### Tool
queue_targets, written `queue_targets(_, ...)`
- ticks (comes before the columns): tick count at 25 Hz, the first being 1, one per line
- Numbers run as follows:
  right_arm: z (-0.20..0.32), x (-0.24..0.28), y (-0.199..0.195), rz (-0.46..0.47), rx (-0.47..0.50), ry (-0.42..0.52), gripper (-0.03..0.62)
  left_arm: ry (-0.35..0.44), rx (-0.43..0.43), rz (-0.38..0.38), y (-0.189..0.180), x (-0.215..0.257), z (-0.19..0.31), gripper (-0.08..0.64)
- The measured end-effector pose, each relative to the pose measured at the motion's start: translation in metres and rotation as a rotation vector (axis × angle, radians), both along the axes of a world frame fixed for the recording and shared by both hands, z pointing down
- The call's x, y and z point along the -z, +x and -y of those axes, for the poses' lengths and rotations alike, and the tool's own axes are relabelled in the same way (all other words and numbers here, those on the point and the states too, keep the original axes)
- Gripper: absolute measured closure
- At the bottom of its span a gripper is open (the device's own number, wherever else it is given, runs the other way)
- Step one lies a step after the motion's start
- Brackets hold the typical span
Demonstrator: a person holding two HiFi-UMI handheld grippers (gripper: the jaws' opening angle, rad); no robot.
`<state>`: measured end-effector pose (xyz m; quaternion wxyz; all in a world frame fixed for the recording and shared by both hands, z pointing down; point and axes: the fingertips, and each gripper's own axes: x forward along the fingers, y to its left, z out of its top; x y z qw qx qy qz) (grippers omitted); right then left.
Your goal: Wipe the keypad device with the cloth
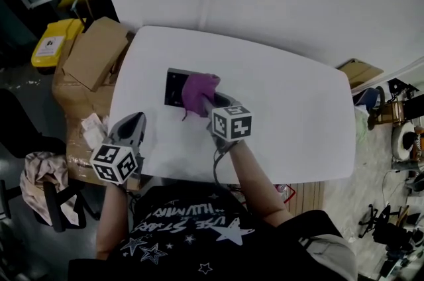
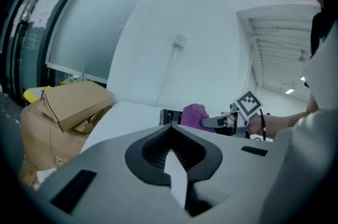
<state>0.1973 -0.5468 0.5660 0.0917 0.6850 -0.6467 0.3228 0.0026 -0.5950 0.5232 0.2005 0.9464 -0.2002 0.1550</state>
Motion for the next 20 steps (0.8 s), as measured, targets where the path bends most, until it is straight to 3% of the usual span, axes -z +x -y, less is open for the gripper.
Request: queue_targets(20,-0.076,0.007,0.023,-0.073,-0.139,-0.029,0.494,0.009,-0.039,-0.039,-0.019,0.008,-0.042,0.552)
